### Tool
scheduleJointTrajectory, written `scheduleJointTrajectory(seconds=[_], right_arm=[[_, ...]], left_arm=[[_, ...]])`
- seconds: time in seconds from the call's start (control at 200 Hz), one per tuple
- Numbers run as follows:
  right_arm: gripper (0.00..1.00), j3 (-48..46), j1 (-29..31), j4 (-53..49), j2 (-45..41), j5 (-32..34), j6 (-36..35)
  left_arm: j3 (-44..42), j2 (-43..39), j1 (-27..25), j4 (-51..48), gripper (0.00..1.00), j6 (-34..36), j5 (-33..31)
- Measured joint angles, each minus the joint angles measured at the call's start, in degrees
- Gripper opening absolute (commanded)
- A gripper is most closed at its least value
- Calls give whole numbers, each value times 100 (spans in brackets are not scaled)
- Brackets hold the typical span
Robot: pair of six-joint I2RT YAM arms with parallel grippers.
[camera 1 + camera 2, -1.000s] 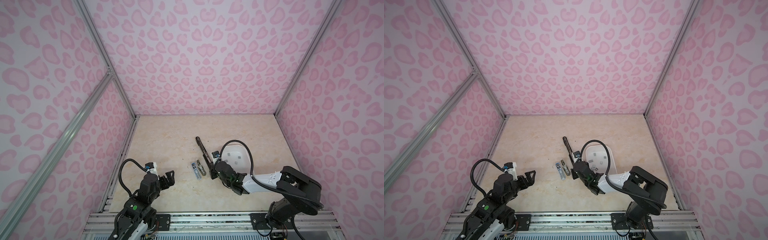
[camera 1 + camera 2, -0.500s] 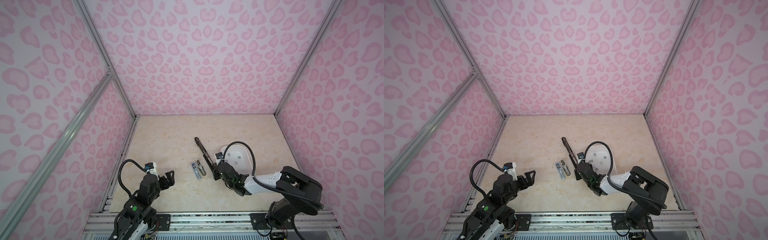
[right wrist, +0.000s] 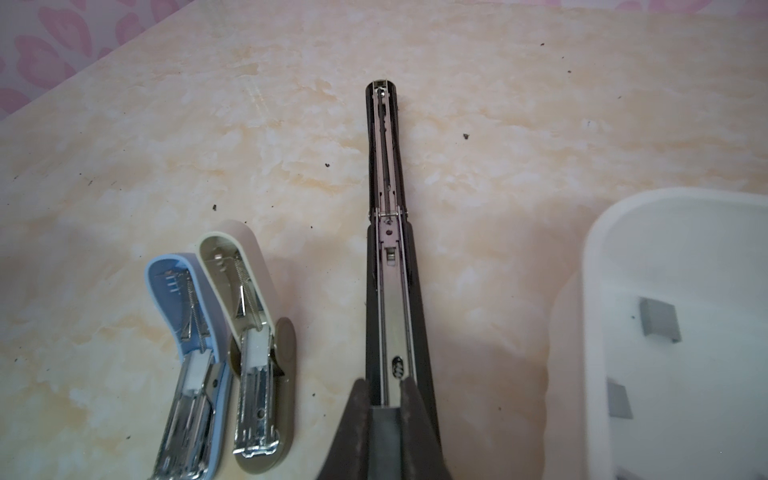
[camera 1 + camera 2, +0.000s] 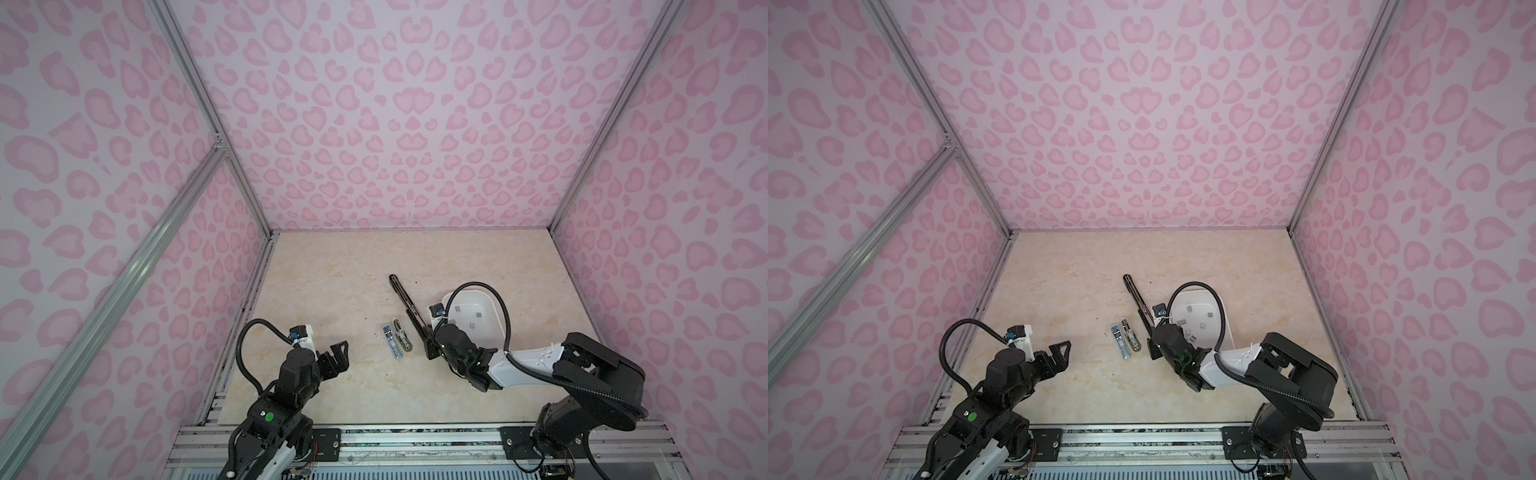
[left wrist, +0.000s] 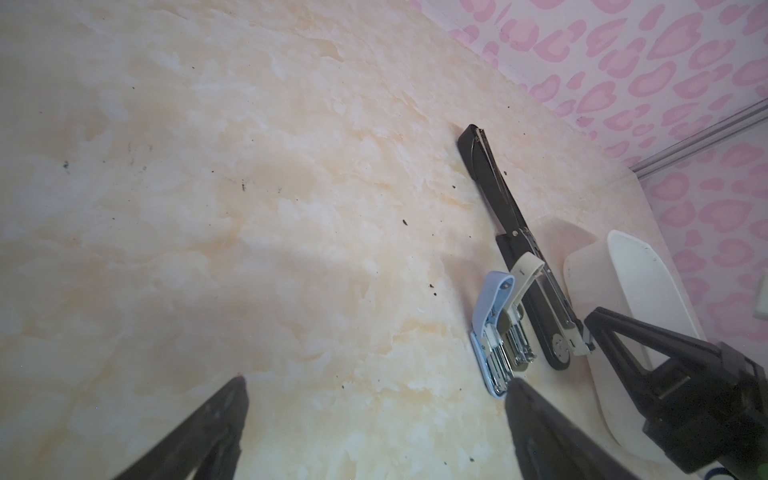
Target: Load the staples into the stapler
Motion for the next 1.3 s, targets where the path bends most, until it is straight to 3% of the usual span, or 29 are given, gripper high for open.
scheduleJointTrajectory(seconds=[1.3], right_arm=[[11,61,-199,81,33,-192,-291]], left_arm=[[-9,-7,-4,0,97,-2,-20]])
